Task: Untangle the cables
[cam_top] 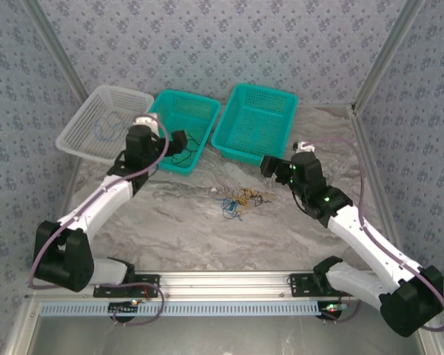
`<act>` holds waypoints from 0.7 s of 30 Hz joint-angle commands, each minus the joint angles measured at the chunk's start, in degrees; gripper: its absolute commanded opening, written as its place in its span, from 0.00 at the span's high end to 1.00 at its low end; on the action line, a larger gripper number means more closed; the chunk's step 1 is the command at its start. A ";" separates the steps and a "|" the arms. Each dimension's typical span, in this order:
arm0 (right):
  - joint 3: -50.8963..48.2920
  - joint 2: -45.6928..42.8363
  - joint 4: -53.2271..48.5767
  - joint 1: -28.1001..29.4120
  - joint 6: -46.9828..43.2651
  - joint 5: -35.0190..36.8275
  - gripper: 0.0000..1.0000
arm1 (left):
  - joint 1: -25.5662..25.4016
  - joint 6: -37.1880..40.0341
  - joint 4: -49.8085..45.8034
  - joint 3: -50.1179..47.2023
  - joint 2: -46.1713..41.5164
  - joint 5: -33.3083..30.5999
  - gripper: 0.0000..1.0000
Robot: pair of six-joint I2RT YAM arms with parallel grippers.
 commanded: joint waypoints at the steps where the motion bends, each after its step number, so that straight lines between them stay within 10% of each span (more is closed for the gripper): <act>1: 1.22 1.44 1.08 1.75 1.02 0.80 0.00 | -3.00 -3.31 3.63 -2.45 -2.65 0.34 0.01; 21: -8.40 1.88 6.27 7.61 10.52 3.78 0.00 | -19.35 -19.65 5.76 -11.86 2.13 1.05 0.01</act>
